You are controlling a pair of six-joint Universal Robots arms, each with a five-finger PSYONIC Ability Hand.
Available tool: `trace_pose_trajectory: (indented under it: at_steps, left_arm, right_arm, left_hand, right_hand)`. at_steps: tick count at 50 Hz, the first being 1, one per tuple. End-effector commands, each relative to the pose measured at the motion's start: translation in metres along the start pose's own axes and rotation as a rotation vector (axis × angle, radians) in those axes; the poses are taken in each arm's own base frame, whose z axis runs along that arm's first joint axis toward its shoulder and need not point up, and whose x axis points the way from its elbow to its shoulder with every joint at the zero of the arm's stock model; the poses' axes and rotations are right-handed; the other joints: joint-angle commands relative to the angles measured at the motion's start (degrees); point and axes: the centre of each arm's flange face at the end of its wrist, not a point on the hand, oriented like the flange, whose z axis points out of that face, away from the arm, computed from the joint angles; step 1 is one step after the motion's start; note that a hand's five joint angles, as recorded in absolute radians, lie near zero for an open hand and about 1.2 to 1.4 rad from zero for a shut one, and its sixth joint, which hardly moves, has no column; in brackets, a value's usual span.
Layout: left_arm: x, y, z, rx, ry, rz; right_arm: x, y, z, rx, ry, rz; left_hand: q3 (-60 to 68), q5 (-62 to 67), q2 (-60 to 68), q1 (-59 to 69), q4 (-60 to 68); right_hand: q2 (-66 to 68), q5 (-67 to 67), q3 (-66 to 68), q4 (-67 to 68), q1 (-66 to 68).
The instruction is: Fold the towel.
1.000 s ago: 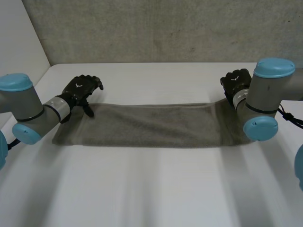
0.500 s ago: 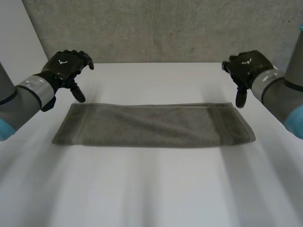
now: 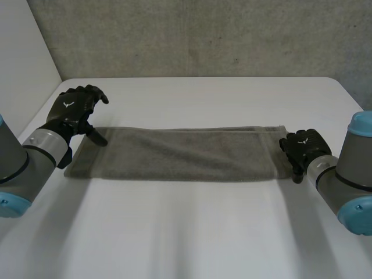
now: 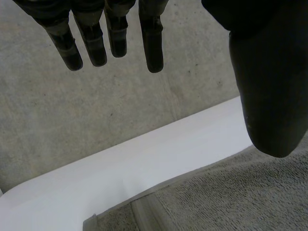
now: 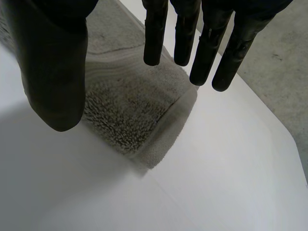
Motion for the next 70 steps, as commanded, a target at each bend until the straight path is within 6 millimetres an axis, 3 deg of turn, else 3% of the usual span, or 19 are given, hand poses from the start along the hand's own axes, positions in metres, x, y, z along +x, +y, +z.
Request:
trace_pose_trajectory:
  at_steps: [1,11,17,28,35,39,41,42,44,47,49,52,55,56,58,59,62,66,70]
  left_arm:
    - [0.003,0.007,-0.003,0.018,0.004,-0.005]
    - [0.003,0.01,-0.004,0.024,0.004,-0.01]
    - [0.0,0.011,-0.003,0.031,-0.014,-0.011]
    - [-0.005,0.01,-0.002,0.046,-0.075,-0.008]
    - [-0.005,0.01,-0.002,0.046,-0.075,-0.008]
    - [-0.005,0.011,-0.002,0.043,-0.073,-0.008]
    - [-0.005,0.011,-0.002,0.043,-0.073,-0.008]
    - [-0.005,0.011,-0.002,0.043,-0.073,-0.008]
    - [-0.005,0.011,-0.002,0.043,-0.073,-0.008]
    - [-0.005,0.011,-0.003,0.042,-0.073,-0.009]
    - [-0.005,0.011,-0.003,0.043,-0.074,-0.008]
    - [-0.004,0.012,-0.003,0.039,-0.074,-0.01]
    - [-0.004,0.013,-0.004,0.039,-0.073,-0.01]
    - [-0.004,0.013,-0.004,0.039,-0.073,-0.01]
    - [-0.004,0.012,-0.004,0.042,-0.073,-0.009]
    - [-0.004,0.012,-0.004,0.042,-0.073,-0.009]
    - [-0.004,0.012,-0.004,0.043,-0.073,-0.007]
    - [-0.004,0.012,-0.004,0.043,-0.071,-0.007]
    - [-0.003,0.016,-0.003,0.034,-0.064,-0.004]
  right_arm:
    - [-0.003,0.01,0.015,0.016,0.012,0.004]
    - [-0.01,0.021,0.024,0.002,0.003,0.002]
    - [-0.005,0.017,0.025,0.014,0.019,0.004]
    - [0.059,0.037,0.027,-0.055,0.158,0.025]
    - [0.136,0.063,0.027,-0.193,0.31,-0.258]
    - [0.145,0.051,0.029,-0.181,0.339,-0.336]
    - [0.134,0.013,0.024,-0.082,0.354,-0.339]
    - [0.134,0.013,0.024,-0.081,0.354,-0.339]
    - [0.1,-0.044,0.01,0.078,0.335,-0.327]
    - [0.074,-0.068,0.004,0.155,0.302,-0.319]
    - [0.014,-0.117,-0.016,0.308,0.223,-0.321]
    - [-0.02,-0.136,-0.028,0.378,0.17,-0.33]
    - [-0.134,-0.152,-0.065,0.504,-0.045,-0.381]
    - [-0.134,-0.152,-0.065,0.504,-0.045,-0.382]
    - [-0.183,-0.131,-0.074,0.494,-0.158,-0.439]
    - [-0.184,-0.131,-0.074,0.494,-0.159,-0.439]
    - [-0.201,-0.112,-0.07,0.449,-0.189,-0.457]
    - [-0.184,-0.112,-0.062,0.404,-0.126,-0.43]
    - [-0.135,-0.104,-0.046,0.312,-0.039,-0.311]
  left_hand:
    - [-3.97,-2.71,-3.69,-4.12,-4.1]
    - [-3.97,-2.71,-3.69,-4.12,-4.1]
    - [-3.97,-2.71,-3.69,-4.12,-4.1]
    - [-3.97,-2.71,-3.69,-4.12,-4.1]
    - [-3.97,-2.71,-3.69,-4.12,-4.1]
    - [-3.97,-2.71,-3.69,-4.12,-4.1]
    - [-3.97,-2.71,-3.69,-4.12,-4.1]
    - [-3.97,-2.71,-3.69,-4.12,-4.1]
    - [-3.97,-2.71,-3.69,-4.12,-4.1]
    - [-3.97,-2.71,-3.69,-4.12,-4.1]
    - [-3.97,-2.71,-3.69,-4.12,-4.1]
    - [-3.97,-2.71,-3.69,-4.12,-4.1]
    - [-3.97,-2.71,-3.69,-4.12,-4.1]
    - [-3.97,-2.71,-3.69,-4.12,-4.1]
    - [-3.97,-2.71,-3.69,-4.12,-4.1]
    - [-3.97,-2.71,-3.69,-4.12,-4.1]
    - [-3.97,-2.71,-3.69,-4.12,-4.1]
    - [-3.97,-2.71,-3.69,-4.12,-4.1]
    - [-3.97,-2.71,-3.69,-4.12,-4.1]
  right_hand:
    - [4.18,3.33,3.94,3.78,4.13]
    - [11.76,10.91,11.52,11.37,11.72]
    - [53.75,52.91,53.51,53.36,53.71]
    - [53.76,52.91,53.51,53.36,53.71]
    - [53.76,52.91,53.51,53.36,53.71]
    - [53.76,52.91,53.51,53.36,53.71]
    - [53.76,52.91,53.51,53.36,53.71]
    - [53.76,52.91,53.51,53.36,53.71]
    - [53.76,52.91,53.51,53.36,53.71]
    - [53.76,52.91,53.51,53.36,53.71]
    - [53.76,52.91,53.51,53.36,53.71]
    - [53.76,52.91,53.51,53.36,53.71]
    - [53.76,52.91,53.51,53.36,53.71]
    - [53.76,52.91,53.51,53.36,53.71]
    - [50.65,49.8,50.41,50.26,50.6]
    - [50.62,49.77,50.38,50.23,50.57]
    - [-7.9,-8.75,-8.14,-8.29,-7.94]
    - [-16.24,-17.09,-16.49,-16.64,-16.29]
    - [-16.24,-17.09,-16.49,-16.64,-16.29]
